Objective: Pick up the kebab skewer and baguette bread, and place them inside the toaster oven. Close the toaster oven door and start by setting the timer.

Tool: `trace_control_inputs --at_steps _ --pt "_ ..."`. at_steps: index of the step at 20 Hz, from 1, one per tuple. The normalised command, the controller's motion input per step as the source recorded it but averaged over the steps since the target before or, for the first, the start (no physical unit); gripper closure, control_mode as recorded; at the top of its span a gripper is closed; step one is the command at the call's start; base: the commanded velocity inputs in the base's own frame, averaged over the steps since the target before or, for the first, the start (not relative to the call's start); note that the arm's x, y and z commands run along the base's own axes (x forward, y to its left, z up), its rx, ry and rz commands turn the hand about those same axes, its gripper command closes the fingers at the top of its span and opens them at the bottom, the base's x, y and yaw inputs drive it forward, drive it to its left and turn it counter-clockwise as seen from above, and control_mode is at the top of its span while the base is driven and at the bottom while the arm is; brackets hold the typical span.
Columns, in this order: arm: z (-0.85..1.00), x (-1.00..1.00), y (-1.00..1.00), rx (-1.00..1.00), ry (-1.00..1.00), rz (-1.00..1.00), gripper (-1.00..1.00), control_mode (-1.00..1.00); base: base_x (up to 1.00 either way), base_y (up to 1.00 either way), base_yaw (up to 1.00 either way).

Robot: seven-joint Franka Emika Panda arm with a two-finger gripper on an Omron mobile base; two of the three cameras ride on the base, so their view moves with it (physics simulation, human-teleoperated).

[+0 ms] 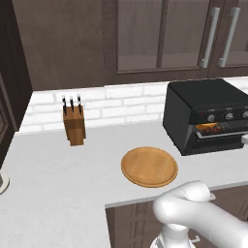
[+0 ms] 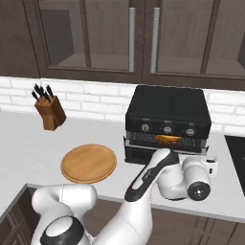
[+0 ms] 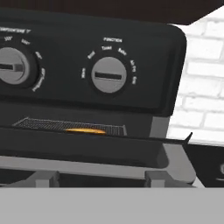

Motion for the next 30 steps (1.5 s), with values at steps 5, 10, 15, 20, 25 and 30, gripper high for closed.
trace_control_inputs --at_steps 5,10,15,20,25,30 --pt "0.01 0.44 0.03 0.00 0.00 0.00 -1.00 -1.00 0.00 0.00 0.00" --pt "-0.08 0.18 0.00 0.00 0.00 0.00 -1.00 -1.00 0.00 0.00 0.00" --pt "-0.22 0.20 0.00 0.00 0.00 0.00 -1.00 -1.00 0.00 0.00 0.00" --pt "-0.26 0.31 0.00 0.00 0.00 0.00 -1.00 -1.00 0.00 0.00 0.00" --pt "-0.21 0.33 0.00 0.00 0.00 0.00 -1.00 -1.00 0.00 0.00 0.00" --pt "-0.19 0.32 0.00 0.00 0.00 0.00 -1.00 -1.00 0.00 0.00 0.00"
